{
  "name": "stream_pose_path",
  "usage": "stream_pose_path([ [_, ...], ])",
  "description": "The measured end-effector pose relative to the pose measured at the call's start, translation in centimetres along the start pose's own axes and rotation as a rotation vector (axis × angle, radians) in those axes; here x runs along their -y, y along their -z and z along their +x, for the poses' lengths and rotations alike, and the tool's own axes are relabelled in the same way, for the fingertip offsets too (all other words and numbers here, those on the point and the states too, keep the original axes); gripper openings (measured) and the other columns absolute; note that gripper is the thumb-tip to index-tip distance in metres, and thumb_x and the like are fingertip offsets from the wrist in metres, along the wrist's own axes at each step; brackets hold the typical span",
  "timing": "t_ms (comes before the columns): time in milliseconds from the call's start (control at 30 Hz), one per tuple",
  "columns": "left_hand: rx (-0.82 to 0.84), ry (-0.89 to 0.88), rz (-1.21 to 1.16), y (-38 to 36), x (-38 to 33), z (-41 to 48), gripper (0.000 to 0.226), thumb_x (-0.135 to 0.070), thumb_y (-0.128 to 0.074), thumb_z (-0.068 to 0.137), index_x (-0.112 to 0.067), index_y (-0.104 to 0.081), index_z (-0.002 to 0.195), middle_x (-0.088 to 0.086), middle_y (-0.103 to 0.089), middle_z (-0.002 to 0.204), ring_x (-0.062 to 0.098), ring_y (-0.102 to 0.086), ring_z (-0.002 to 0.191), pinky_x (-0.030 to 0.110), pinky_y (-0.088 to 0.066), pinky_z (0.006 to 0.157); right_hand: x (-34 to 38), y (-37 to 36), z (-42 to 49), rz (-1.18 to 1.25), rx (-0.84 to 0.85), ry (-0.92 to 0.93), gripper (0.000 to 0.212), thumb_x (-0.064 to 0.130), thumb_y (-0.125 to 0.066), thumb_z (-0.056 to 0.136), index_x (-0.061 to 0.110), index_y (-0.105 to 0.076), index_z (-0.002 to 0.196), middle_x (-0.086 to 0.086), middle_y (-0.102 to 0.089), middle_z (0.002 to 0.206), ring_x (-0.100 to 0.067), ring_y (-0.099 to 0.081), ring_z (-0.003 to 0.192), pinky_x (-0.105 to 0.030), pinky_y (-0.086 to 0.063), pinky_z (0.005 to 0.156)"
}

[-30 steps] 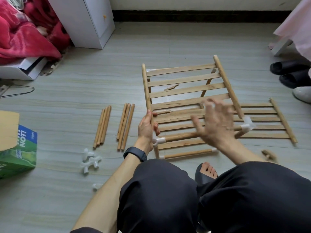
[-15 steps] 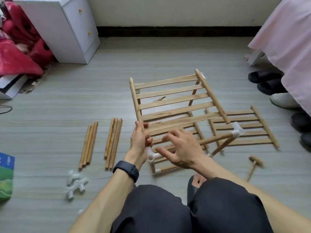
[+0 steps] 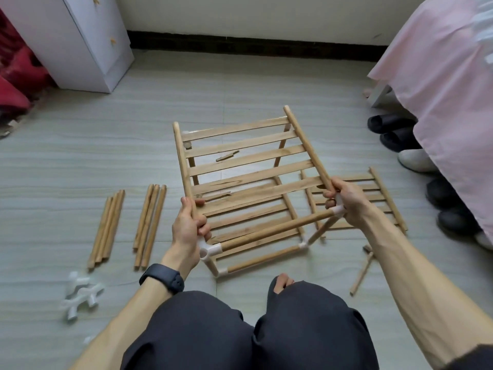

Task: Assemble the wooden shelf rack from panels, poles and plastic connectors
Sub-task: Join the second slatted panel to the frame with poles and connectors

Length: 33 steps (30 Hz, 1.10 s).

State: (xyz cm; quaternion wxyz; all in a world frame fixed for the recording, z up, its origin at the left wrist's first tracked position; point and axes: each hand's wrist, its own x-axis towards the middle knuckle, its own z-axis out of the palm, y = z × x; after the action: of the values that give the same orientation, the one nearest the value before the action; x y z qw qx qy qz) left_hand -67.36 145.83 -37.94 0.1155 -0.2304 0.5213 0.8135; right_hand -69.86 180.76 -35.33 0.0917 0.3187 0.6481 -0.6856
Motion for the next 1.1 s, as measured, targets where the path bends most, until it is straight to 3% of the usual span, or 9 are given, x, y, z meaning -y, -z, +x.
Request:
stream_pose_path([
  [167,0.008,0.024,0.073,1.0,-1.8,1.9,0.047,-0.054,-0.032,0.106,-0.021,-0.063,0.099,-0.011,-0.033,0.053,0.006,-0.03,0.041,0.021,-0.031,0.042,-1.6,-0.7,-0.5,0.051,0.065,-0.028,0.043,0.041,-0.036,0.11,0.009,-0.059,0.092,0.003,-0.041,0.063,-0.009,-0.038,0.054,-0.019,-0.038,0.049],
  [400,-0.028,-0.035,0.32,1.9,-3.0,3.1,0.051,-0.057,-0.027,0.106,-0.021,-0.063,0.105,-0.009,-0.04,0.051,0.007,-0.035,0.041,0.021,-0.03,0.042,-3.4,-2.3,-1.2,0.052,-0.028,0.058,0.045,0.048,-0.034,0.109,0.016,-0.053,0.083,0.005,-0.047,0.059,-0.011,-0.045,0.053,-0.027,-0.044,0.054],
  [600,0.029,-0.052,0.252,4.1,-1.0,0.7,0.044,-0.057,-0.04,0.103,-0.022,-0.062,0.119,-0.008,-0.046,0.06,0.009,-0.038,0.049,0.025,-0.031,0.048,-4.9,-2.6,-1.7,-0.07,-0.096,0.142,0.047,0.049,-0.033,0.108,0.018,-0.053,0.079,0.007,-0.046,0.054,-0.014,-0.046,0.055,-0.032,-0.044,0.057],
  [700,-0.021,-0.104,0.252,4.2,-0.8,0.1,0.04,-0.059,-0.045,0.101,-0.026,-0.064,0.113,-0.009,-0.045,0.059,0.009,-0.037,0.047,0.027,-0.025,0.049,-5.0,-3.1,-1.8,-0.105,-0.165,0.135,0.049,0.052,-0.035,0.105,0.019,-0.054,0.075,0.01,-0.047,0.048,-0.013,-0.047,0.051,-0.034,-0.044,0.058],
  [867,-0.063,-0.08,0.143,3.7,-1.5,0.1,0.033,-0.054,-0.051,0.1,-0.024,-0.063,0.098,-0.008,-0.039,0.054,0.008,-0.032,0.041,0.021,-0.028,0.04,-4.7,-3.4,-2.1,-0.181,-0.161,0.131,0.052,0.065,-0.046,0.097,0.021,-0.057,0.072,0.007,-0.051,0.053,-0.015,-0.051,0.055,-0.035,-0.048,0.06],
  [1100,-0.09,-0.127,0.191,3.8,-1.1,0.6,0.032,-0.055,-0.053,0.098,-0.024,-0.062,0.093,-0.011,-0.037,0.049,0.009,-0.035,0.041,0.021,-0.031,0.04,-5.0,-4.2,-1.9,-0.325,-0.365,0.2,0.064,0.073,-0.05,0.091,0.016,-0.069,0.067,0.003,-0.067,0.053,-0.015,-0.068,0.06,-0.032,-0.048,0.062],
])
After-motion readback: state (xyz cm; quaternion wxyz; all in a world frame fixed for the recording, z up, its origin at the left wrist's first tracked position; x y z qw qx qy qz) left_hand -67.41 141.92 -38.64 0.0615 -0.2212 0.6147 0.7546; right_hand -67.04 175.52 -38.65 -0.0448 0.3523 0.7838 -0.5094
